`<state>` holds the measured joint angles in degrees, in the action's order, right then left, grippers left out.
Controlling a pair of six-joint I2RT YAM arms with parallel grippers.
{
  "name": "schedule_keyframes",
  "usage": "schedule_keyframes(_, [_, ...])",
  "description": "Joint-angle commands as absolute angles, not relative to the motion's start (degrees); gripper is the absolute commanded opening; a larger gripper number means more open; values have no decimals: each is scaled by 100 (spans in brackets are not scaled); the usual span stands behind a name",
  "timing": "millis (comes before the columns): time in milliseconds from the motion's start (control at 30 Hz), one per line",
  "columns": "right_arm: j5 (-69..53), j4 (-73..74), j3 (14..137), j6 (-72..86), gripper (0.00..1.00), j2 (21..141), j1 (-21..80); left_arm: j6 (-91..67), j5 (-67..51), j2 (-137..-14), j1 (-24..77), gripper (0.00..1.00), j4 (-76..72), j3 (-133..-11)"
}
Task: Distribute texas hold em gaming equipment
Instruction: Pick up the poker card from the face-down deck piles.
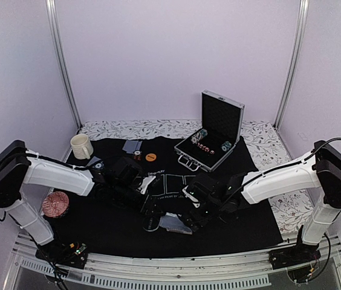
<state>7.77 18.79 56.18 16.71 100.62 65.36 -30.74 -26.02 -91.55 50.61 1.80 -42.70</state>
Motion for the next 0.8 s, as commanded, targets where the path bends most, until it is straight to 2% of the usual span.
schedule_keyframes(0, [631, 1546, 5537, 1697, 96, 9964, 6586, -2907, -2841, -9424, 5184, 47, 227, -4526])
schedule_keyframes(133, [692, 1508, 5519, 1705, 96, 10099, 6586, -2892, -2939, -9571, 5189, 39, 237, -4553])
schedule_keyframes(267, [691, 1486, 5517, 1736, 96, 10103, 6585, -2897, -3037, -9628, 5189, 36, 211, -4535])
schedule_keyframes(767, [774, 1521, 5411, 1758, 97, 10070, 6587, -2865, -2712, -9394, 5003, 39, 667, -4506])
